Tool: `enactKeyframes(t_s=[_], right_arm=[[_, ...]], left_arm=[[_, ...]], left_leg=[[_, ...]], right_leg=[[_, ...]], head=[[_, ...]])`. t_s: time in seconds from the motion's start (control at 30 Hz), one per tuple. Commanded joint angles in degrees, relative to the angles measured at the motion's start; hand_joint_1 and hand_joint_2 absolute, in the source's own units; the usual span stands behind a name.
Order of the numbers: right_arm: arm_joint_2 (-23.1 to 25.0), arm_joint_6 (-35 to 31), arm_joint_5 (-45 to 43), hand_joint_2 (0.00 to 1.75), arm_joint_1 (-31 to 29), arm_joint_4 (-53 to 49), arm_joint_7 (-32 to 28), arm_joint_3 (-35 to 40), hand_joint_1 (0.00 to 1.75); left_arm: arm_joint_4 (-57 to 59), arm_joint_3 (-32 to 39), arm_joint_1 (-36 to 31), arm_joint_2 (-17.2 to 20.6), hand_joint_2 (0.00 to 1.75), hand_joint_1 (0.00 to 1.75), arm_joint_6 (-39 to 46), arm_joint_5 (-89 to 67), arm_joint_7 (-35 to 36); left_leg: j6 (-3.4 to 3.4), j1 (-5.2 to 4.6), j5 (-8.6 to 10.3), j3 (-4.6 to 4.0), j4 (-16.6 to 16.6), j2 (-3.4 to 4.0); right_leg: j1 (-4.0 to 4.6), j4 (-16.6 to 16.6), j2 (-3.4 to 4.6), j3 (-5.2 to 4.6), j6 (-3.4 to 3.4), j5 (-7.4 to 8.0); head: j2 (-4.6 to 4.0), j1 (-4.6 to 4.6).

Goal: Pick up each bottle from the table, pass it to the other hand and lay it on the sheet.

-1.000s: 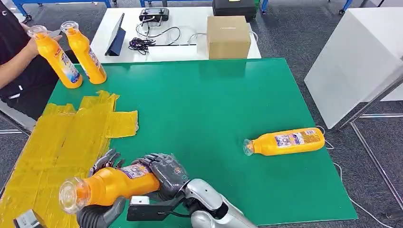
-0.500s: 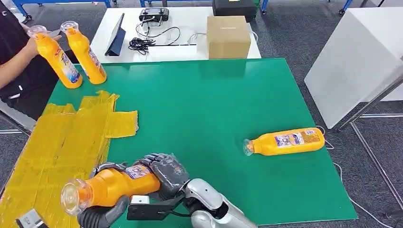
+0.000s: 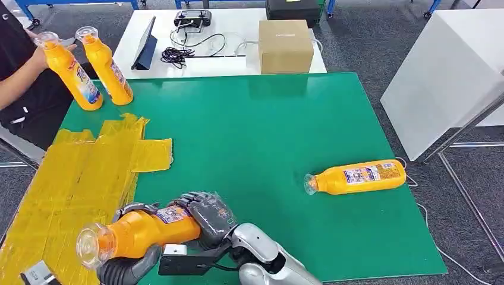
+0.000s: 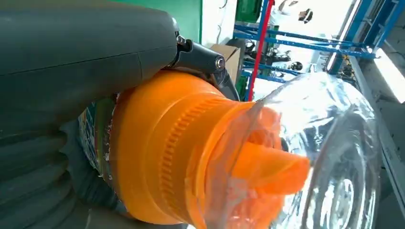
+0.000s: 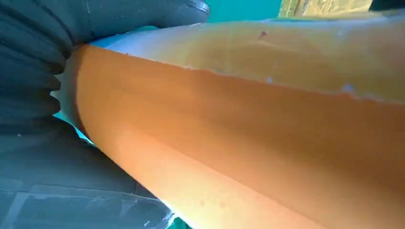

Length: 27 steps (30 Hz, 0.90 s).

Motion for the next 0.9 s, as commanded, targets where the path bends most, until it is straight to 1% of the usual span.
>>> enactKeyframes(t_s=[0.03, 0.07, 0.13, 0.17, 0.2, 0.23, 0.3, 0.33, 0.37, 0.4, 0.43, 0.5, 0.57, 0.6, 0.67, 0.7, 0.73, 0.77, 0.8, 0.83, 0.9], right_arm=[[-4.2, -6.1, 1.5, 0.00, 3.6, -4.7, -0.5, -3.4, 0.00], [-5.4, -7.6, 2.1, 0.00, 6.0, -7.4, -1.0, -5.5, 0.00], [-6.3, -8.7, 3.4, 0.00, 8.8, -10.2, -1.5, -8.1, 0.00], [-7.0, -9.8, 4.8, 0.00, 11.0, -12.5, -1.9, -10.1, 0.00], [-7.3, -11.0, 6.1, 0.00, 13.2, -14.7, -2.2, -12.1, 0.00], [-8.0, -12.0, 7.2, 0.00, 15.6, -17.2, -2.1, -14.0, 0.00], [-8.4, -12.6, 8.0, 0.00, 18.1, -20.1, -2.1, -16.1, 0.00], [-8.6, -12.8, 8.2, 0.00, 19.5, -21.4, -2.2, -17.2, 0.00], [-8.8, -12.9, 8.0, 0.00, 20.1, -21.9, -2.2, -17.6, 0.00], [-8.7, -12.3, 8.7, 0.00, 21.0, -22.7, -2.3, -18.3, 0.00], [-8.7, -12.3, 8.7, 0.00, 21.0, -22.7, -2.3, -18.3, 0.00], [-8.3, -11.9, 9.1, 0.00, 21.1, -22.2, -2.2, -18.8, 0.00], [-7.9, -12.0, 9.3, 0.00, 21.3, -22.1, -2.2, -19.2, 0.00], [-7.9, -12.0, 9.3, 0.00, 21.3, -22.1, -2.2, -19.2, 0.00], [-7.8, -12.0, 9.5, 0.00, 21.6, -22.4, -2.2, -19.5, 0.00], [-7.9, -12.1, 9.7, 0.00, 22.1, -23.1, -2.0, -19.8, 0.00], [-8.1, -12.1, 9.8, 0.00, 22.4, -23.4, -2.0, -19.8, 0.00], [-8.3, -12.1, 10.1, 0.00, 22.7, -24.0, -1.8, -20.1, 0.00], [-8.6, -12.3, 10.3, 0.00, 23.4, -25.2, -1.5, -20.6, 0.00], [-8.5, -12.2, 10.9, 0.00, 24.0, -26.1, -1.1, -21.1, 0.00], [-9.3, -12.2, 11.5, 0.00, 24.9, -27.9, -0.8, -21.9, 0.00]], left_arm=[[-2.1, 2.0, 0.8, -4.1, 1.75, 1.75, 0.8, -0.5, 0.8], [-2.7, 3.8, 1.3, -4.7, 1.75, 1.75, 1.1, -0.7, 0.8], [-3.2, 6.4, 1.7, -5.9, 1.75, 1.75, 1.6, -2.4, 0.6], [-3.6, 8.5, 2.0, -7.0, 1.75, 1.75, 1.8, -2.9, 0.5], [-4.0, 10.6, 2.3, -8.0, 1.75, 1.75, 2.3, -4.7, 0.0], [-4.5, 12.8, 2.7, -9.0, 1.75, 1.75, 2.8, -5.5, -0.1], [-4.8, 15.3, 3.2, -10.5, 1.75, 1.75, 3.3, -7.0, -0.5], [-4.7, 16.7, 3.5, -11.3, 1.75, 1.75, 3.3, -7.8, -0.3], [-4.5, 17.1, 3.7, -11.5, 1.75, 1.75, 3.3, -7.9, -0.3], [-4.0, 18.4, 3.5, -12.7, 1.75, 1.75, 3.4, -9.5, -0.7], [-4.0, 18.4, 3.5, -12.7, 1.75, 1.75, 3.4, -9.5, -0.7], [-3.1, 18.9, 2.6, -13.8, 1.75, 1.75, 5.3, -13.0, -1.5], [-2.5, 19.0, 1.7, -14.6, 1.75, 1.75, 7.7, -16.3, -2.1], [-2.5, 19.0, 1.7, -14.6, 1.75, 1.75, 7.7, -16.3, -2.1], [-2.2, 18.8, 1.2, -15.1, 1.75, 1.75, 11.7, -21.0, -3.4], [-1.6, 18.3, 0.5, -15.1, 1.75, 1.75, 17.8, -28.7, -4.9], [-1.4, 17.8, 0.2, -15.1, 1.75, 1.75, 18.2, -29.0, -4.8], [-0.9, 17.6, -0.3, -14.8, 1.75, 1.75, 22.7, -34.8, -4.5], [0.9, 17.0, -1.3, -14.8, 1.75, 1.75, 30.4, -46.7, -2.5], [2.4, 17.0, -1.8, -14.2, 1.75, 1.75, 33.3, -54.2, 0.4], [5.2, 16.1, -2.8, -13.7, 1.75, 1.75, 38.1, -64.3, 3.4]], left_leg=[[-0.01, 0.06, 0.00, 0.02, 0.0, -0.10], [-0.02, 0.06, -0.01, 0.07, 0.0, -0.11], [0.00, 0.06, -0.01, 0.08, 0.0, -0.21], [0.00, 0.00, 0.01, 0.01, 0.0, -0.15], [-0.01, 0.03, -0.02, 0.10, 0.0, -0.18], [-0.01, 0.04, -0.01, 0.04, 0.0, -0.17], [-0.03, 0.07, -0.06, 0.16, 0.0, -0.21], [-0.01, 0.02, -0.02, 0.02, 0.0, -0.17], [-0.03, 0.04, -0.03, 0.03, 0.0, -0.20], [-0.04, 0.06, -0.05, 0.11, 0.0, -0.18], [-0.04, 0.05, -0.06, 0.15, 0.0, -0.20], [-0.02, 0.02, -0.02, 0.04, 0.0, -0.08], [-0.05, 0.06, -0.05, 0.18, 0.0, -0.06], [-0.02, 0.01, -0.01, 0.04, 0.0, -0.08], [-0.03, 0.01, -0.01, 0.08, 0.0, -0.06], [-0.02, 0.01, 0.00, 0.06, 0.0, -0.09], [-0.01, 0.00, 0.01, 0.03, 0.0, -0.09], [-0.03, 0.02, 0.01, 0.09, 0.0, -0.15], [-0.02, 0.01, 0.01, 0.11, -0.1, -0.12], [-0.01, -0.02, 0.02, 0.07, -0.1, -0.15], [-0.02, -0.01, 0.03, 0.14, -0.1, -0.22]], right_leg=[[0.05, -0.1, -0.12, 0.11, 0.03, 0.00], [0.06, -0.1, -0.14, 0.17, 0.04, -0.01], [0.06, -0.1, -0.23, 0.21, 0.05, -0.03], [0.00, -0.1, -0.15, 0.07, 0.04, -0.01], [0.02, -0.1, -0.19, 0.21, 0.05, -0.03], [0.03, -0.1, -0.18, 0.14, 0.03, -0.01], [0.05, -0.2, -0.24, 0.29, 0.04, -0.06], [0.00, -0.1, -0.18, 0.11, 0.02, -0.03], [0.02, -0.1, -0.22, 0.14, 0.02, -0.04], [0.04, -0.1, -0.21, 0.22, 0.02, -0.05], [0.03, -0.2, -0.23, 0.27, 0.02, -0.06], [0.00, -0.1, -0.10, 0.08, 0.02, -0.01], [0.04, -0.2, -0.10, 0.25, 0.03, -0.01], [-0.01, -0.1, -0.10, 0.08, 0.02, 0.01], [-0.01, -0.1, -0.08, 0.11, 0.03, 0.01], [-0.01, -0.1, -0.12, 0.10, 0.03, 0.00], [-0.02, -0.1, -0.10, 0.05, 0.02, 0.01], [0.00, -0.1, -0.18, 0.16, 0.03, 0.00], [0.00, -0.1, -0.15, 0.15, 0.02, 0.00], [-0.03, -0.1, -0.17, 0.11, 0.02, 0.00], [-0.03, -0.2, -0.24, 0.20, 0.03, -0.01]], head=[[0.00, 0.00], [0.00, 0.00], [0.00, 0.04], [0.00, 0.00], [0.00, 0.02], [0.00, 0.00], [0.00, 0.04], [0.00, 0.00], [0.00, 0.02], [0.00, 0.00], [0.00, 0.02], [0.00, 0.00], [0.00, 0.00], [0.00, 0.02], [0.00, 0.00], [0.00, 0.02], [0.00, 0.00], [0.00, 0.00], [0.00, 0.00], [0.00, 0.00], [0.00, 0.00]])
